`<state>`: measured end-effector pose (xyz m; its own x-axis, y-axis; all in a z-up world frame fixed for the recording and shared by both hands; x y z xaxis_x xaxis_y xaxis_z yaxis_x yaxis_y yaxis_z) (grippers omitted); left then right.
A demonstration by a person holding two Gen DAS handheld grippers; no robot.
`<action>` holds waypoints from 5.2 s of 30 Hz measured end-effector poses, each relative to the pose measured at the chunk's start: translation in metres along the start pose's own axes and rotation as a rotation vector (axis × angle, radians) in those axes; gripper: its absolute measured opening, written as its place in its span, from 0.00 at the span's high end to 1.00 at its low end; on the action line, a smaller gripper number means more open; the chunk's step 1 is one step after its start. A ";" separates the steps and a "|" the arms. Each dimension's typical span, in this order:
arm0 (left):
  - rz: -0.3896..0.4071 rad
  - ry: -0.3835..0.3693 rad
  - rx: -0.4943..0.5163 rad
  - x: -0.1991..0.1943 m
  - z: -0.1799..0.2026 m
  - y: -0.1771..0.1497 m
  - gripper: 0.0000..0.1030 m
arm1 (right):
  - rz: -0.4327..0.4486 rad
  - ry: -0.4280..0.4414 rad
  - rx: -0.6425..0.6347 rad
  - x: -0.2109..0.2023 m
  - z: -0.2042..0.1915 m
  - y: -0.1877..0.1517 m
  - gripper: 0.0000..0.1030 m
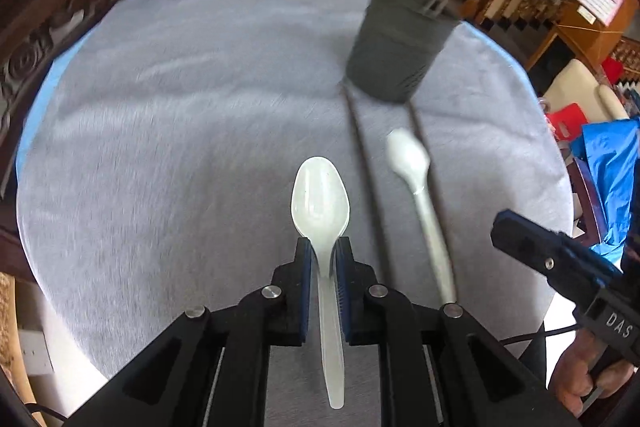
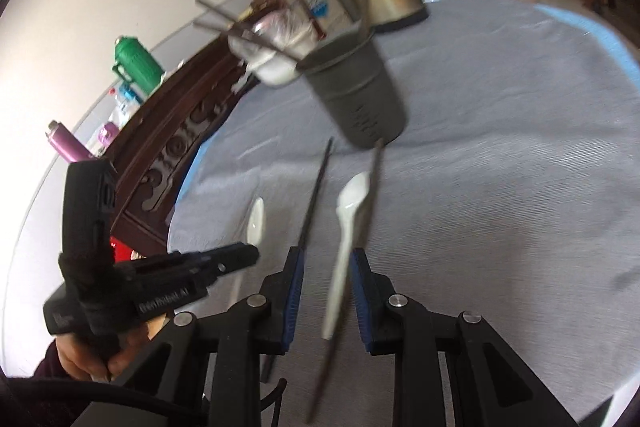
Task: Organize utensils
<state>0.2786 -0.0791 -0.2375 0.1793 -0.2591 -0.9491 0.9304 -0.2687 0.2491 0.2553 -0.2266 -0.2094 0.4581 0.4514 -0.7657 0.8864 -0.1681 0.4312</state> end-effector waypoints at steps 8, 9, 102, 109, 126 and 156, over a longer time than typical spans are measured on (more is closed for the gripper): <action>-0.018 -0.005 -0.020 0.004 -0.017 -0.003 0.87 | -0.071 -0.015 0.052 0.037 0.008 0.015 0.75; -0.020 -0.003 -0.023 0.005 -0.019 -0.002 0.87 | -0.089 -0.005 0.055 0.042 0.008 0.016 0.75; 0.771 0.096 -0.037 -0.168 0.087 0.231 0.72 | 0.823 -0.056 0.076 -0.064 -0.011 0.190 0.90; 0.770 0.157 -0.040 -0.141 0.082 0.231 0.72 | 0.812 -0.077 0.082 -0.038 -0.009 0.188 0.90; 0.774 0.162 0.077 -0.139 0.095 0.214 0.71 | 0.715 -0.075 0.001 -0.027 0.001 0.159 0.88; 0.865 0.145 0.020 -0.242 0.056 0.096 0.12 | 0.636 -0.085 -0.036 -0.115 0.007 0.098 0.87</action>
<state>0.3062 -0.0942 0.0265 0.8597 -0.2593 -0.4401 0.4433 -0.0495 0.8950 0.2898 -0.3016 -0.0824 0.8988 0.2022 -0.3890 0.4373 -0.3500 0.8284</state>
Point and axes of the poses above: each gripper's, at about its wrist camera, not at the fingertips, and x roughly the way its jaws point, z to its right, y to its top, the point moved 5 cm from there along x, roughly the way its jaws point, and after that the axes turned 12 degrees about -z, right-handed, at the moved point
